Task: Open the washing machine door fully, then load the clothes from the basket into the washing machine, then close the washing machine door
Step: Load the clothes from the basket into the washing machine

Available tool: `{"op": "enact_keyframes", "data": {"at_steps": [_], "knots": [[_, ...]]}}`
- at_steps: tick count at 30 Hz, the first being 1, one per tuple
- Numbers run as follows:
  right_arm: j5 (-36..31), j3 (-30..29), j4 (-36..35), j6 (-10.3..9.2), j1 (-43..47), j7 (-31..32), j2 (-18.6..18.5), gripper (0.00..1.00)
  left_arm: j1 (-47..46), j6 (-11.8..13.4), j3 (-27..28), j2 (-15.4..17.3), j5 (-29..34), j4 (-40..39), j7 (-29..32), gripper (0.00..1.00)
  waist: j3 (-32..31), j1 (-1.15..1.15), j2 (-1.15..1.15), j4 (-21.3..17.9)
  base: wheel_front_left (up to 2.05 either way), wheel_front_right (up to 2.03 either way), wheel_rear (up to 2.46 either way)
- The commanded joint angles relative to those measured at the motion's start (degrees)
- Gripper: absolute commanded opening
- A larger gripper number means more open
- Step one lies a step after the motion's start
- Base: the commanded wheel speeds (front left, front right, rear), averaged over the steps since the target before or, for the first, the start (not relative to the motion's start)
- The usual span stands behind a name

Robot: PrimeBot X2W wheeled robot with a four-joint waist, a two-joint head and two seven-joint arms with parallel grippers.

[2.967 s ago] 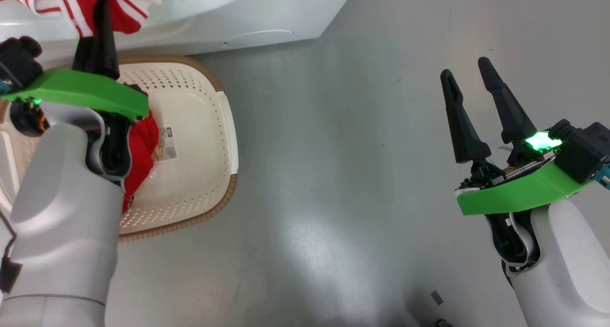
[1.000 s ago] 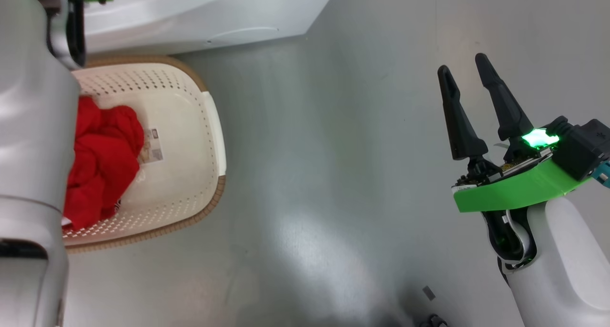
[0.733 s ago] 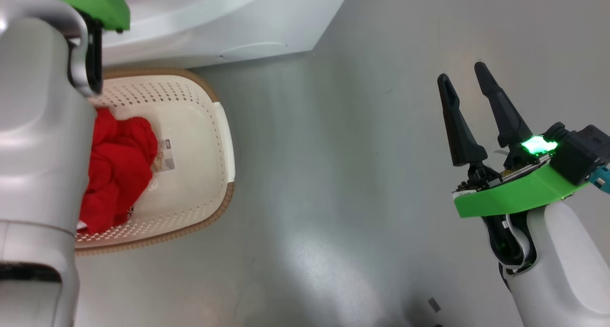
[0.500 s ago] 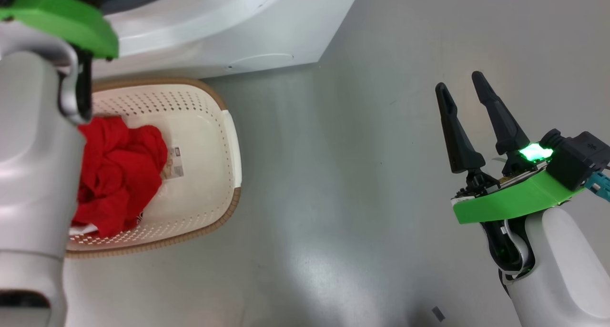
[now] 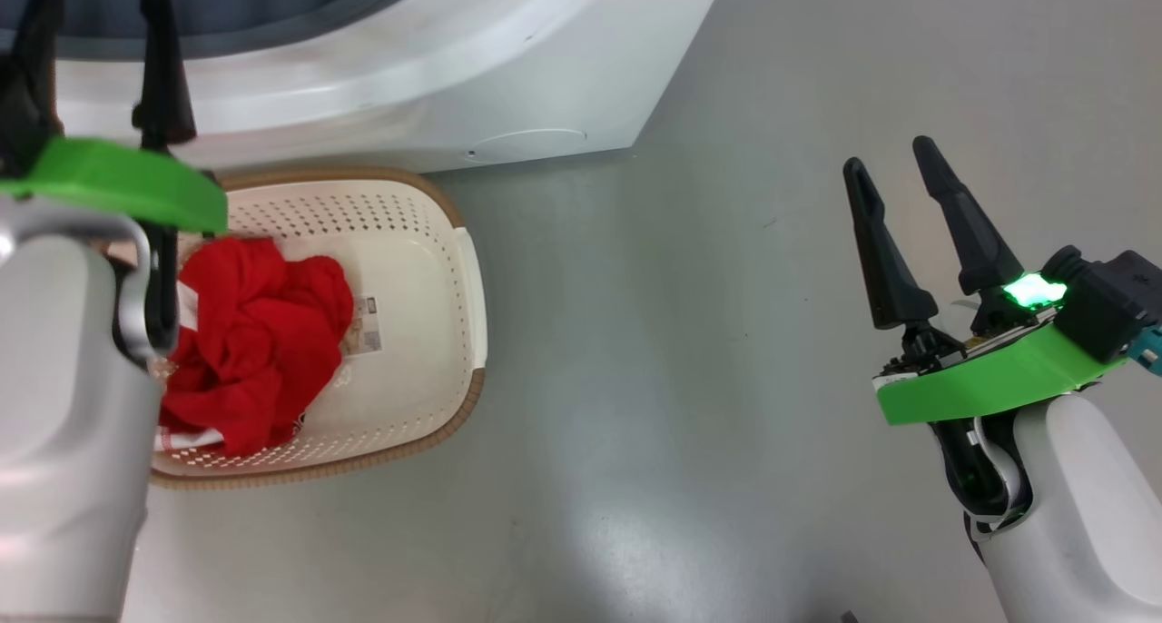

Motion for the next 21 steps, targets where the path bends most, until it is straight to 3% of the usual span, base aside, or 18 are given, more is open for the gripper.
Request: {"op": "enact_keyframes", "data": {"at_steps": [1, 10, 21], "knots": [[0.2, 0.6, -1.3, 0.09, 2.4, -0.3, -0.5, 1.00, 1.8, 0.2, 1.9, 2.7, -0.6, -2.7, -0.4, 1.00, -0.2, 0.00, 0.00, 0.4, 0.00, 0.00, 0.00], [0.1, -0.2, -1.5, 0.09, 2.7, -0.3, -1.1, 1.00, 15.2, 1.3, 5.4, 2.2, 1.3, -15.4, -0.4, 1.00, -1.7, 0.00, 0.00, 1.4, 0.00, 0.00, 0.00], [0.0, -0.7, -1.9, 0.09, 3.3, -0.3, -1.5, 1.00, 29.1, 1.9, 9.3, -0.6, 4.6, -26.8, -0.5, 1.00, -2.9, 0.00, 0.00, 2.0, 0.00, 0.00, 0.00]]}}
